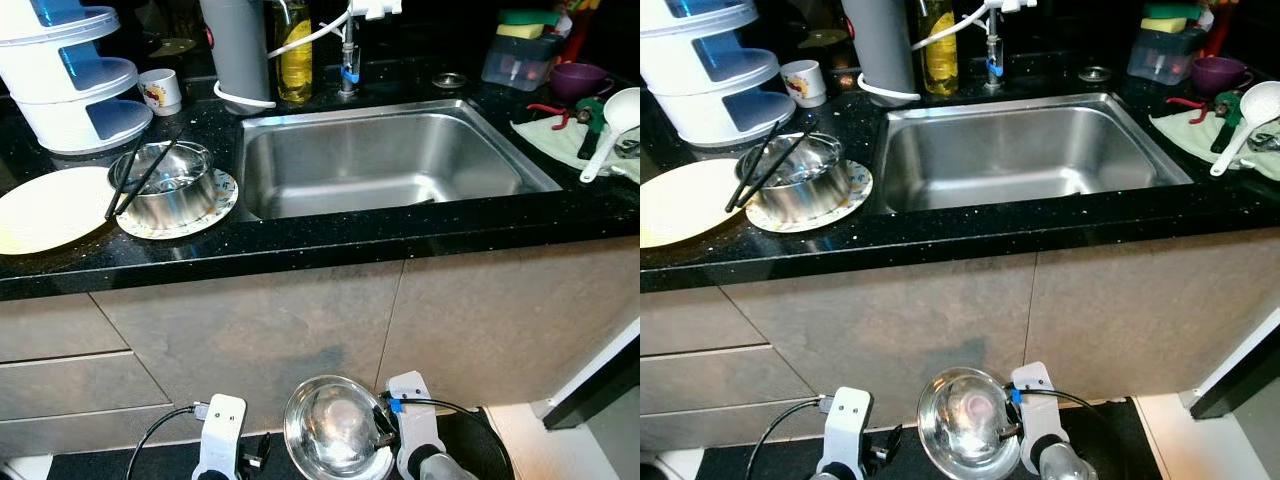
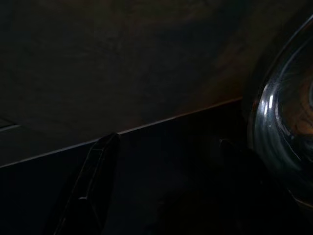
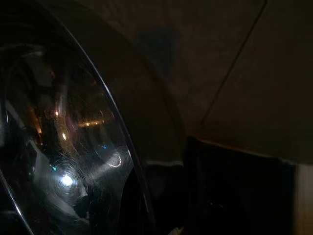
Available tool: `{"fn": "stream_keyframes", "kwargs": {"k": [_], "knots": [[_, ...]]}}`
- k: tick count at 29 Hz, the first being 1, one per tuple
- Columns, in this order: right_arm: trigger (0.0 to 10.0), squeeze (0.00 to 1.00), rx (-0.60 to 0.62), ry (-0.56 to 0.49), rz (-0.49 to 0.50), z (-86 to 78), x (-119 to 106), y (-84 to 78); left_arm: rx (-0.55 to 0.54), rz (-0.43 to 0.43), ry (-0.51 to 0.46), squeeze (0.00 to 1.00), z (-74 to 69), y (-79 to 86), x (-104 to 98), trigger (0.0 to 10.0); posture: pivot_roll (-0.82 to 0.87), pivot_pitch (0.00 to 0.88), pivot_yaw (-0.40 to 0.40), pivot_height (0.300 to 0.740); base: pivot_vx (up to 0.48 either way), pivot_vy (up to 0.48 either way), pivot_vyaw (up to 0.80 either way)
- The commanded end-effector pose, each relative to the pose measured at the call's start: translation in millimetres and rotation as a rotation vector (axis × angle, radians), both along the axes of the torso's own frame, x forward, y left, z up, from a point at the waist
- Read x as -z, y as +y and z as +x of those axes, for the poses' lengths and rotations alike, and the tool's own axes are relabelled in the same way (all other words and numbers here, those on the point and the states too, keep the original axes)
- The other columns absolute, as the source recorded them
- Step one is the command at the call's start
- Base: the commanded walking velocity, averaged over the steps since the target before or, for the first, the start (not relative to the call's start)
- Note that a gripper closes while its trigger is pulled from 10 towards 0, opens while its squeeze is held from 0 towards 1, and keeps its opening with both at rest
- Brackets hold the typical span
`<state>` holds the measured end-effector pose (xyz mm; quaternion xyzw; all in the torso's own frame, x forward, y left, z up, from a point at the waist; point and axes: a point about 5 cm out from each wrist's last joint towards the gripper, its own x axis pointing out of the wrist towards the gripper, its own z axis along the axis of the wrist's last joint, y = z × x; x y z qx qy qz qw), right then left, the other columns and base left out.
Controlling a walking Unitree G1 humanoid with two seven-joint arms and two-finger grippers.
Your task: Kitchen organization
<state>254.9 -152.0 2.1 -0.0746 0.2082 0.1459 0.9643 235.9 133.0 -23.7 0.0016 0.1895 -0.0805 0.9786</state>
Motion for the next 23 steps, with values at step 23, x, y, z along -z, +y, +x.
{"fn": "stream_keyframes", "kwargs": {"k": [23], "knots": [[10.0, 0.00, 0.009, -0.111, -0.009, 8.3, -8.5, -6.4, -0.029, 0.038, 0.020, 0.00, 0.9, -2.5, 4.5, 10.0, -0.22, 0.111, 0.015, 0.740, 0.000, 0.000, 0.00]]}}
